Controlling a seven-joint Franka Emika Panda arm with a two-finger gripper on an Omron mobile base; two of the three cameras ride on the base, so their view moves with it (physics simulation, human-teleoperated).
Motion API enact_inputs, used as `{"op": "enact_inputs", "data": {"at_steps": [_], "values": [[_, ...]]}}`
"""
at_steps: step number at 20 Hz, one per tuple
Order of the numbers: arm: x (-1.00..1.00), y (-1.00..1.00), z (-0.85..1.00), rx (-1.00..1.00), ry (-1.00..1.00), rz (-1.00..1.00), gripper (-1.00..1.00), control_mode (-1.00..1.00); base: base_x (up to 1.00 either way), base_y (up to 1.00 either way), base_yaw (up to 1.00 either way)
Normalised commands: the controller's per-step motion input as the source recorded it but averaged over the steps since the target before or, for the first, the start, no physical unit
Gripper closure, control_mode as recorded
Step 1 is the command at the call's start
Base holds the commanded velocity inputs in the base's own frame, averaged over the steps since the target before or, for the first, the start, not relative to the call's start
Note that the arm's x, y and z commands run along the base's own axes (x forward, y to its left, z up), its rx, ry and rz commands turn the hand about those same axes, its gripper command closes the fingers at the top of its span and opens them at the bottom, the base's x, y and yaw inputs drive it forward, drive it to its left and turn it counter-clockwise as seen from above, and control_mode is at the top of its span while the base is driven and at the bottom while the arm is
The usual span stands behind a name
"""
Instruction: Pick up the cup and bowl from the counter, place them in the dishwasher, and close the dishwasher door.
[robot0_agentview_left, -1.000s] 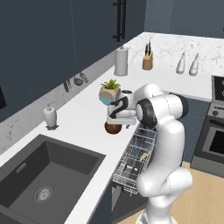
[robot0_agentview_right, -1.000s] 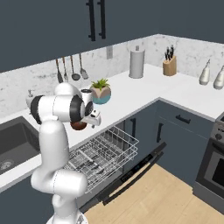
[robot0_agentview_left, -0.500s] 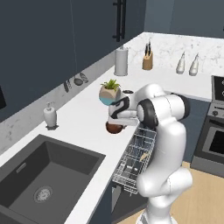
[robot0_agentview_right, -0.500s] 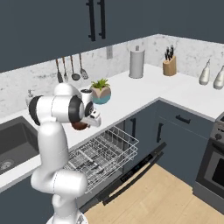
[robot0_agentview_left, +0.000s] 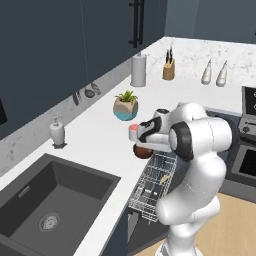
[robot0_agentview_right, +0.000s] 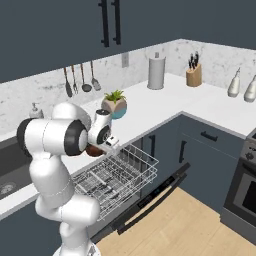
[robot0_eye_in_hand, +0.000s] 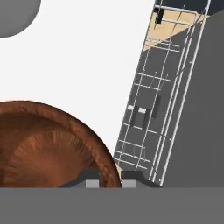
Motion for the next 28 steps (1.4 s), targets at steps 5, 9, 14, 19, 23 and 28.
{"op": "enact_inputs", "data": {"at_steps": [5,9,14,19,23,28], "values": [[-0.66,-1.0,0.0,0.11,0.0,-0.09,1.0,-1.0,0.0,0.0,0.0],[0.03,-0.98,0.0,0.12,0.06,-0.05,1.0,-1.0,0.0,0.0,0.0],[0.44,-0.69,-0.02,0.13,0.11,-0.02,1.0,-1.0,0.0,0.0,0.0],[0.64,-0.22,-0.15,0.17,0.11,-0.02,1.0,-1.0,0.0,0.0,0.0],[0.57,0.0,-0.36,0.16,0.11,-0.07,1.0,-1.0,0.0,0.0,0.0],[0.25,0.01,-0.53,0.1,0.13,-0.16,1.0,-1.0,0.0,0.0,0.0]]}}
